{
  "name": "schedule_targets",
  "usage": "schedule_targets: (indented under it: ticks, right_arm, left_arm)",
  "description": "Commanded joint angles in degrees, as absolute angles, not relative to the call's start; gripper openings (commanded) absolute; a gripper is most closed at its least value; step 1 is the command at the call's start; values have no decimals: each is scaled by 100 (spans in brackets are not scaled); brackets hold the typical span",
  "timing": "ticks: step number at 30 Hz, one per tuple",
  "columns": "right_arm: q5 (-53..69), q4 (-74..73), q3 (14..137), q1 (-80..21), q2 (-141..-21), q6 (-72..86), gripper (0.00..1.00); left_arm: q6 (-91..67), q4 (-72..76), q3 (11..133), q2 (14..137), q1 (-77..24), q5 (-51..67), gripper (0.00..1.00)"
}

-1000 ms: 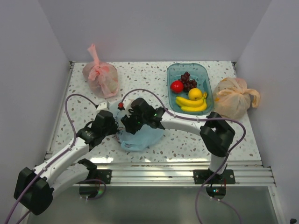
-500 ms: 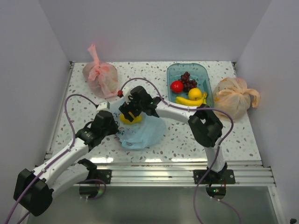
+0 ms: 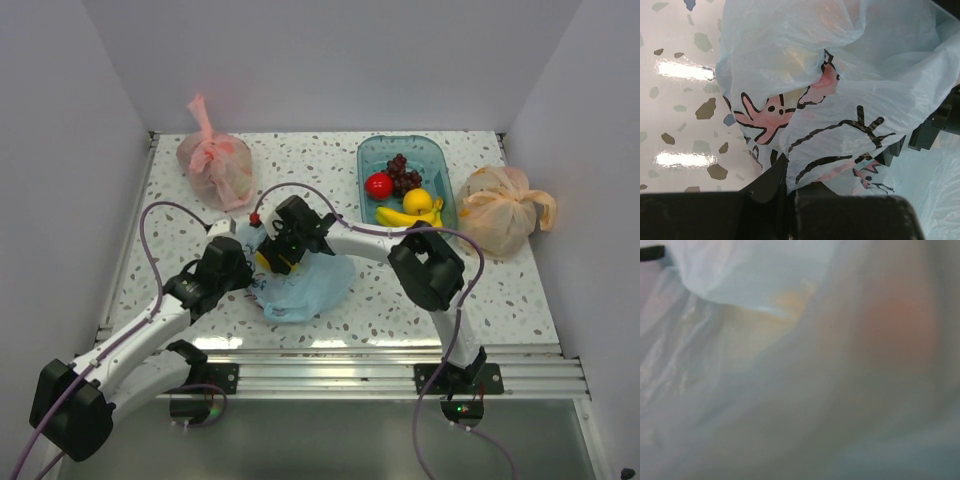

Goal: Untie the knot of the plastic bag and take out the fruit

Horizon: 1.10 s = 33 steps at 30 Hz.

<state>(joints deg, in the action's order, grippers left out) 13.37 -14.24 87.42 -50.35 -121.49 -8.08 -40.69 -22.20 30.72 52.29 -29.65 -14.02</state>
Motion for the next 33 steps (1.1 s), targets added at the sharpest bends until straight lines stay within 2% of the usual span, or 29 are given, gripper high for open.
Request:
schedule_targets:
  ticks: [1, 3, 5, 6, 11, 20, 28, 33]
  right_arm:
    - [1521, -1415, 8763, -5054, -11945, -844, 63]
    - [1503, -1398, 8640, -5054, -11699, -809, 48]
    - [1486, -1380, 8386, -5045, -11384, -791, 37]
    - [1468, -1380, 8298, -5054, -11277, -782, 35]
    - [1292, -1441, 7735, -5045, -10592, -712, 28]
    - [1046, -1441, 7119, -5045, -9335, -475, 26]
    - [906, -431, 6645, -4711, -8289, 342, 19]
    - [13, -176, 6566, -4273, -7753, 545, 18]
  left_arm:
    - [-3902, -2285, 3208, 5247, -2944, -1591, 5]
    - [-3841, -2346, 3278, 5256, -2944, -1687, 5]
    - [-3754, -2408, 3401, 5273, -2944, -1792, 5]
    - [-3709, -2426, 3480, 5273, -2944, -1836, 5]
    - [-3428, -2487, 3726, 5352, -2936, -2205, 5]
    - [-3041, -2198, 3613, 5441, -2936, -2443, 4]
    - [-2989, -2250, 3568, 5353, -2927, -2312, 4]
    - [-2699, -2417, 3727, 5265, -2927, -2224, 5]
